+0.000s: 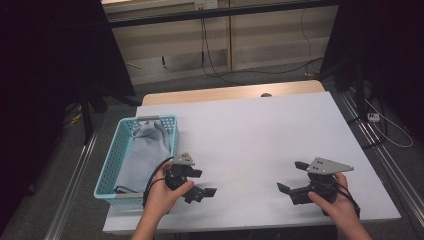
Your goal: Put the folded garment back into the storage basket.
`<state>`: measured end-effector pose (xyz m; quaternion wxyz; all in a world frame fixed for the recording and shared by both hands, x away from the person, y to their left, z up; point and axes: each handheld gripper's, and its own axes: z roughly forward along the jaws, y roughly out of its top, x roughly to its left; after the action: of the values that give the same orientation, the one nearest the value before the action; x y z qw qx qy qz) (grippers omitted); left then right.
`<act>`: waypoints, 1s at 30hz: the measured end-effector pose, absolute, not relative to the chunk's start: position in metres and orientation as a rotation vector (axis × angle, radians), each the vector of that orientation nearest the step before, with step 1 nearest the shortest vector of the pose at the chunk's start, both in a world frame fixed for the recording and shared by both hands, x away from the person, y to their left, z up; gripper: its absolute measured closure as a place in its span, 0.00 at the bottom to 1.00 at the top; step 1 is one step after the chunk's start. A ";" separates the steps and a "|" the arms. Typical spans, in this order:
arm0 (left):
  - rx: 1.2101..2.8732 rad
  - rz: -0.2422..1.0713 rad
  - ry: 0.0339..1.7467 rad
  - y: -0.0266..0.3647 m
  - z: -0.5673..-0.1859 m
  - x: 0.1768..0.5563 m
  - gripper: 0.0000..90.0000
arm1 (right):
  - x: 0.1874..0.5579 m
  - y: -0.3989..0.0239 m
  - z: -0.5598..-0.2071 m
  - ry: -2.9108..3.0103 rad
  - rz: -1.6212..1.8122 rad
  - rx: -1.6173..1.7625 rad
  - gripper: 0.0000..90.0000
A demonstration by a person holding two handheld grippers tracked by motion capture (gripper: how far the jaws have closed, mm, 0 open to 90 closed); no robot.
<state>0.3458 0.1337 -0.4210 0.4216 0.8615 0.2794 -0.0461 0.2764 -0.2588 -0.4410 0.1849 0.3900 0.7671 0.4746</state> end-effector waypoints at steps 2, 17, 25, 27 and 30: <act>2.156 -0.113 0.698 0.134 -0.421 0.346 0.09 | 0.276 -0.259 -0.441 2.161 1.340 1.100 0.03; 2.155 -0.103 0.687 0.140 -0.420 0.341 0.09 | 0.277 -0.263 -0.443 2.168 1.335 1.110 0.03; 2.148 -0.096 0.688 0.140 -0.420 0.339 0.09 | 0.277 -0.265 -0.444 2.166 1.339 1.110 0.03; 2.150 -0.092 0.689 0.140 -0.420 0.339 0.09 | 0.277 -0.266 -0.444 2.166 1.341 1.112 0.03; 2.154 -0.093 0.685 0.140 -0.419 0.339 0.09 | 0.277 -0.268 -0.445 2.166 1.343 1.116 0.03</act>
<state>0.3385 0.1404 -0.4194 0.4255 0.8617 0.2741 -0.0372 0.2772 -0.2676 -0.4445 0.1787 0.3946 0.7660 0.4749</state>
